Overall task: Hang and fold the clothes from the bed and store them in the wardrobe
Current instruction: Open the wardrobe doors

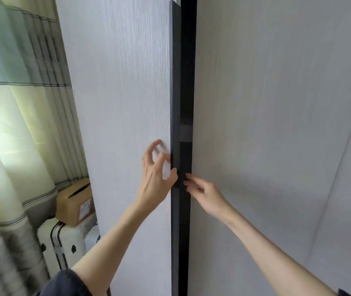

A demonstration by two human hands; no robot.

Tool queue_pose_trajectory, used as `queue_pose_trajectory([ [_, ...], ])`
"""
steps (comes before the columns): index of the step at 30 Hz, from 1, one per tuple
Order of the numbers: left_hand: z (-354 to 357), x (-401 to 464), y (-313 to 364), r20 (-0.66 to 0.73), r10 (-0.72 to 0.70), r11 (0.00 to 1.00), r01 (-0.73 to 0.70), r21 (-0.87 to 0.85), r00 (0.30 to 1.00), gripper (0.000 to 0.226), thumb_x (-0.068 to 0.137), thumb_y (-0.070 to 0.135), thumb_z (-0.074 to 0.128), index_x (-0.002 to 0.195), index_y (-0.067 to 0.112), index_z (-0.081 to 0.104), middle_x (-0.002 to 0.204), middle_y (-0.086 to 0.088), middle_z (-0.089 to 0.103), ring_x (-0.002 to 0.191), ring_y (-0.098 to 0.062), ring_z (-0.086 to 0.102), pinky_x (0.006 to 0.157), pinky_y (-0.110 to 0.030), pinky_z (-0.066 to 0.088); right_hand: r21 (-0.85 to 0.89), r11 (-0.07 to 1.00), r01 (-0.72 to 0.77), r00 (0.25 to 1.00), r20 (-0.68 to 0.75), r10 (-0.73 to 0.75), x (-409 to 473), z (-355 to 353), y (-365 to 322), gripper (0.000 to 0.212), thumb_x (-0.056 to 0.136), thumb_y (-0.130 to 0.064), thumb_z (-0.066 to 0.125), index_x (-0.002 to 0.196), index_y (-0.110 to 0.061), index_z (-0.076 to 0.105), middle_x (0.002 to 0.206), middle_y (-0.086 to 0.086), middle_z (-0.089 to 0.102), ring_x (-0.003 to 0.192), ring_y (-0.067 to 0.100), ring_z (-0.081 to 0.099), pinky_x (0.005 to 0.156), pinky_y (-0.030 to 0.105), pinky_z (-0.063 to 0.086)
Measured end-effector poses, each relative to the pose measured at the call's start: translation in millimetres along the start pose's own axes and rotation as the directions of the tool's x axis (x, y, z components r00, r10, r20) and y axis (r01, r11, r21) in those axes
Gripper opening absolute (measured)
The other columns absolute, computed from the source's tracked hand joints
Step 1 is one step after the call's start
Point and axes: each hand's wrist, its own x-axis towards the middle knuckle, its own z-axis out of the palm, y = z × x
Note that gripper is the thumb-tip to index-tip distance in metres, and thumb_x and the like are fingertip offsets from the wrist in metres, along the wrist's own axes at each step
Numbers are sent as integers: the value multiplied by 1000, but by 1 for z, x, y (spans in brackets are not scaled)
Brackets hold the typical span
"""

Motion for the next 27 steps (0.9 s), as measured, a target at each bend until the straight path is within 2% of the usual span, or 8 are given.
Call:
queue_pose_trajectory([
  [2,-19,-10,1,23,16,1000,-16,-25,1000,17,82,2,64,93,10,53,146,0,22,128,0,19,92,2,19,71,997,3,1000,18,-5,-17,18,-11,41,99,-13,44,139,-19,44,120,-9,59,118,11,56,88,4,39],
  [4,-42,-22,1,35,20,999,-18,-49,999,18,83,1,64,94,9,52,145,0,23,129,-2,21,96,-2,21,111,994,-3,999,34,0,-36,37,-23,38,100,-13,42,136,-24,47,118,-15,59,113,5,57,82,0,38],
  [9,-96,-50,12,103,-48,993,58,-100,994,18,88,6,61,98,14,49,141,7,27,132,-11,30,104,-26,33,109,994,-30,998,59,23,-70,69,-51,36,101,-17,40,134,-27,48,125,-12,57,110,4,57,104,25,36],
  [12,-135,-69,14,122,-114,987,127,-99,986,31,90,10,60,118,13,48,141,-1,36,124,-12,42,101,-26,41,87,996,-19,994,107,10,-85,92,-65,37,101,-15,39,135,-28,47,126,-12,56,108,2,58,102,22,38],
  [17,-202,-96,14,-40,-188,960,175,-216,981,39,93,-2,48,129,13,47,125,-3,54,106,-9,58,89,-20,51,125,992,-19,986,165,-1,-104,132,-85,36,100,-14,40,126,-37,50,118,-19,56,106,0,57,82,7,43],
  [20,-235,-109,11,-105,-200,956,171,-237,974,50,92,-12,34,128,19,49,118,-2,58,103,-11,59,87,-24,53,162,987,-9,982,187,-21,-113,163,-102,42,100,-10,37,109,-49,51,111,-24,56,104,-3,58,82,14,49],
  [24,-263,-124,2,6,-292,925,284,-252,956,61,91,-12,30,136,25,44,126,3,52,117,-10,53,99,-32,47,193,981,32,975,212,-74,-120,210,-123,42,99,-6,38,129,-31,53,124,-14,57,117,4,53,103,21,38],
  [27,-293,-130,-13,8,-423,833,393,-389,906,54,95,-6,32,141,20,40,131,-1,56,121,-12,53,100,-30,45,183,982,51,959,265,-99,-122,248,-140,43,100,-5,38,140,-21,44,139,-5,48,123,4,47,92,6,36],
])
